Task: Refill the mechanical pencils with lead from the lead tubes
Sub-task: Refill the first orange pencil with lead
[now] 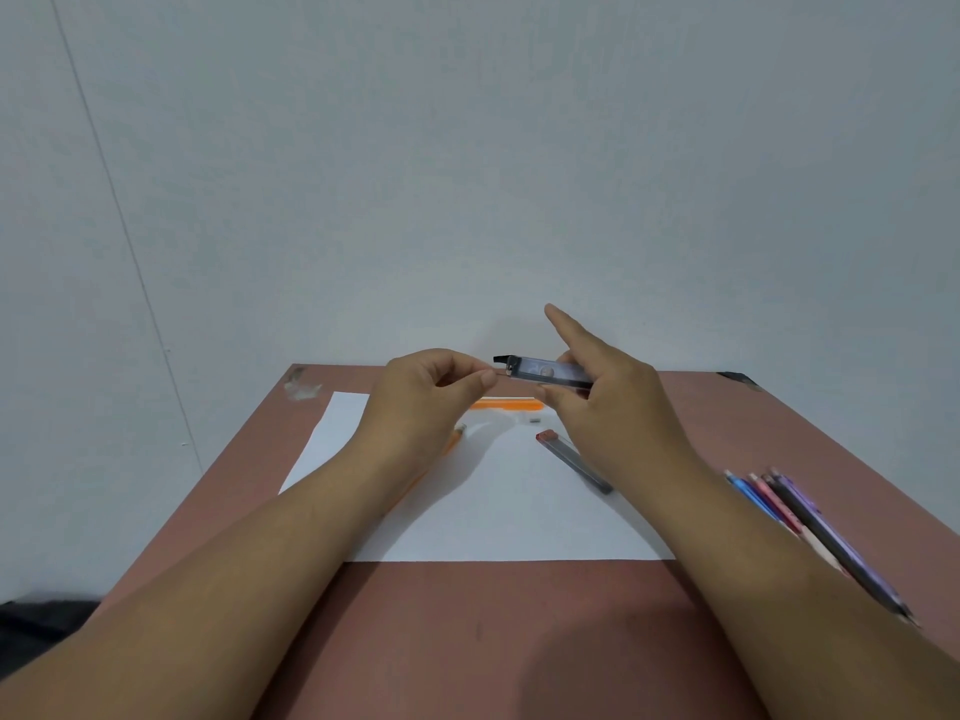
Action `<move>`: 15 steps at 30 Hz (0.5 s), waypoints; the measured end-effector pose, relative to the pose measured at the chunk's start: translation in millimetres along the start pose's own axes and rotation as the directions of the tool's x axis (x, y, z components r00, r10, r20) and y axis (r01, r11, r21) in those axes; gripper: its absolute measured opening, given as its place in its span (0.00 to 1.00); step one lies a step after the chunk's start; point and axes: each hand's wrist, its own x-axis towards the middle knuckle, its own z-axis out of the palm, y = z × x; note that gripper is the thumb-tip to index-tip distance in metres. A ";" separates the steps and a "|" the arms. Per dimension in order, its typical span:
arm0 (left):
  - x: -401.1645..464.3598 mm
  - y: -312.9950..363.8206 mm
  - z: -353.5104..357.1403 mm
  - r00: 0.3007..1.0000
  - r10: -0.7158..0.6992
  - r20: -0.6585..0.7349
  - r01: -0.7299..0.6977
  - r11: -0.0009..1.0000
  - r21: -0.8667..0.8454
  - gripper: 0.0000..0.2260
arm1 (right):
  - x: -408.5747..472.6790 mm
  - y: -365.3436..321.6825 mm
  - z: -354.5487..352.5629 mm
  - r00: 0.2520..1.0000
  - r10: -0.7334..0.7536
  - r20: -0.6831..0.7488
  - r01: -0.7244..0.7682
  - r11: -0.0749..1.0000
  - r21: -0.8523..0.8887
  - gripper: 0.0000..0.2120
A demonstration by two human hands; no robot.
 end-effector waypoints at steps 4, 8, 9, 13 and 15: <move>2.4 -1.6 0.0 1.000 0.008 -0.013 -0.008 1.000 -0.002 0.06 | -0.7 -1.5 -1.1 1.000 0.010 -0.001 -0.010 1.000 0.013 0.34; 4.6 -3.6 -0.9 1.000 0.022 -0.019 -0.022 1.000 -0.008 0.06 | -1.1 -1.5 -1.3 1.000 0.016 -0.004 -0.016 0.999 0.032 0.34; 4.6 -3.7 -1.1 0.999 0.026 -0.018 -0.026 1.000 -0.013 0.06 | -1.0 -1.6 -1.4 1.000 0.020 -0.005 -0.019 0.999 0.035 0.34; 3.9 -3.0 -1.7 0.999 0.039 -0.014 -0.040 0.999 -0.029 0.06 | -2.2 -3.6 -2.2 0.999 0.035 -0.002 -0.035 0.997 0.073 0.33; 3.3 -2.6 -2.0 0.999 0.044 -0.021 -0.045 0.998 -0.039 0.05 | -2.6 -4.6 -2.2 0.999 0.050 0.005 -0.050 0.994 0.102 0.33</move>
